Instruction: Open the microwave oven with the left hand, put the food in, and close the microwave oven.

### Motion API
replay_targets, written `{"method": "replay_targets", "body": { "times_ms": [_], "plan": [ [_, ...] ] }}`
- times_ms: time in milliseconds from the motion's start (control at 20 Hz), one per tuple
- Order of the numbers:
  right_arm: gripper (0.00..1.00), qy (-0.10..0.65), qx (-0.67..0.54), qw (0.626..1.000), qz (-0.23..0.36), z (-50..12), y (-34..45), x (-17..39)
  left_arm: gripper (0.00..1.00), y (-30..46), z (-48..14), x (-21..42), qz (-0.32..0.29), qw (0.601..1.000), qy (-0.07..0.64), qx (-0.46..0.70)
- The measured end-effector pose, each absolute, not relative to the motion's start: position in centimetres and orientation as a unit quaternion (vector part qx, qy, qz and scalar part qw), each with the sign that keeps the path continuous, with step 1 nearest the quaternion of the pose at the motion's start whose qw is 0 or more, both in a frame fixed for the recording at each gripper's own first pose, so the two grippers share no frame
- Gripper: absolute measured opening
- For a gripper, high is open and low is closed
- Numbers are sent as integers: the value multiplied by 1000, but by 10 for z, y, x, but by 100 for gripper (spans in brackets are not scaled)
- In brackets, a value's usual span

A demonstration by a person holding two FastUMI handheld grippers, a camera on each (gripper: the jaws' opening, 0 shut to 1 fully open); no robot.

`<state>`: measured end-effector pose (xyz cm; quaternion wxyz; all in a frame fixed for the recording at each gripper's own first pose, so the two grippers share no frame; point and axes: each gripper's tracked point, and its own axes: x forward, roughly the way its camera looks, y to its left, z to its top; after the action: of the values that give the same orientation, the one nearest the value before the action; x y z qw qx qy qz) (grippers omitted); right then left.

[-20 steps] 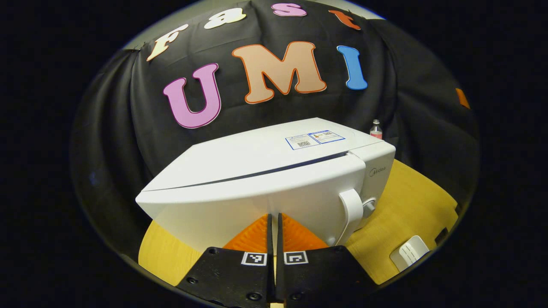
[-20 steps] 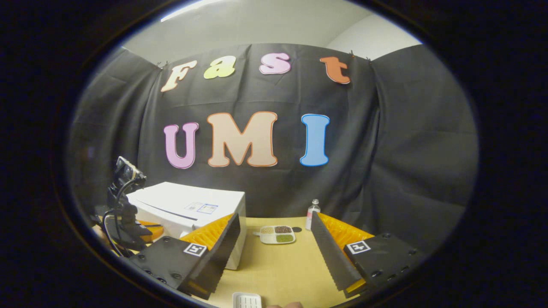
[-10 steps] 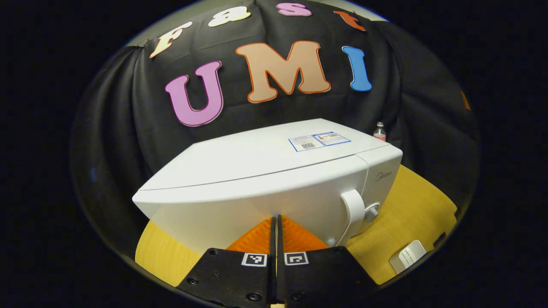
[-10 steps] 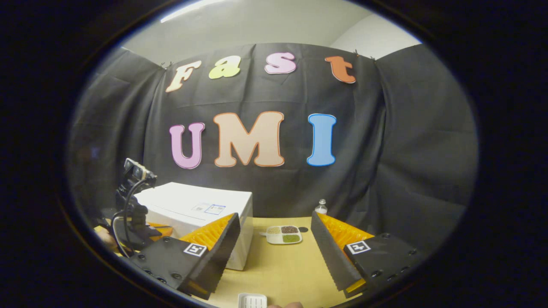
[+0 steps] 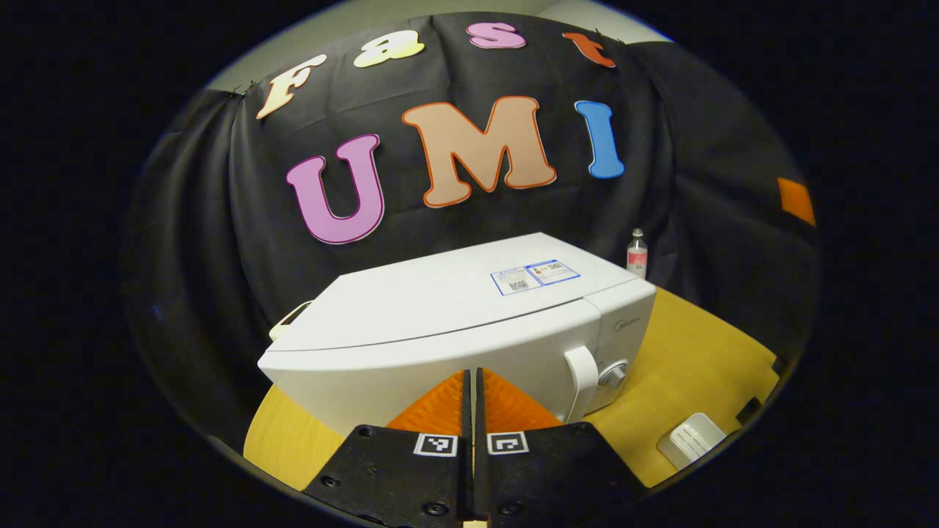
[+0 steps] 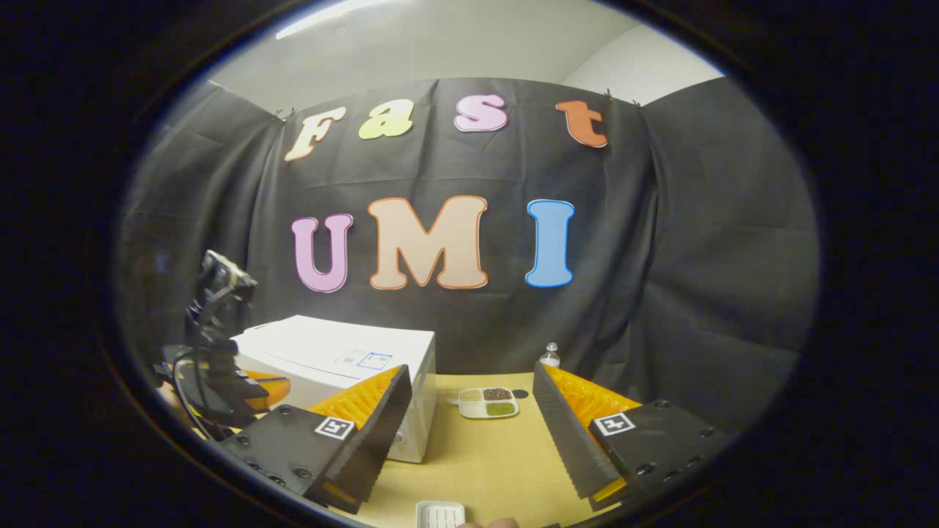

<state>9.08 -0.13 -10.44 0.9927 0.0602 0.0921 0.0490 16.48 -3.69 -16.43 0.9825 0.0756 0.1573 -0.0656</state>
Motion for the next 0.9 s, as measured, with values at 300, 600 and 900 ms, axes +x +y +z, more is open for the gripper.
{"method": "replay_targets", "body": {
  "times_ms": [300,600,900],
  "plan": [
    [100,88,66,993,51,-98,14,88,1,-15,-97,132,-53,992,115,28],
    [96,69,58,994,54,-78,23,80,1,19,-53,88,-30,997,75,16],
    [97,54,47,995,63,-61,33,68,45,45,-19,67,-8,1000,24,-5]
  ]
}}
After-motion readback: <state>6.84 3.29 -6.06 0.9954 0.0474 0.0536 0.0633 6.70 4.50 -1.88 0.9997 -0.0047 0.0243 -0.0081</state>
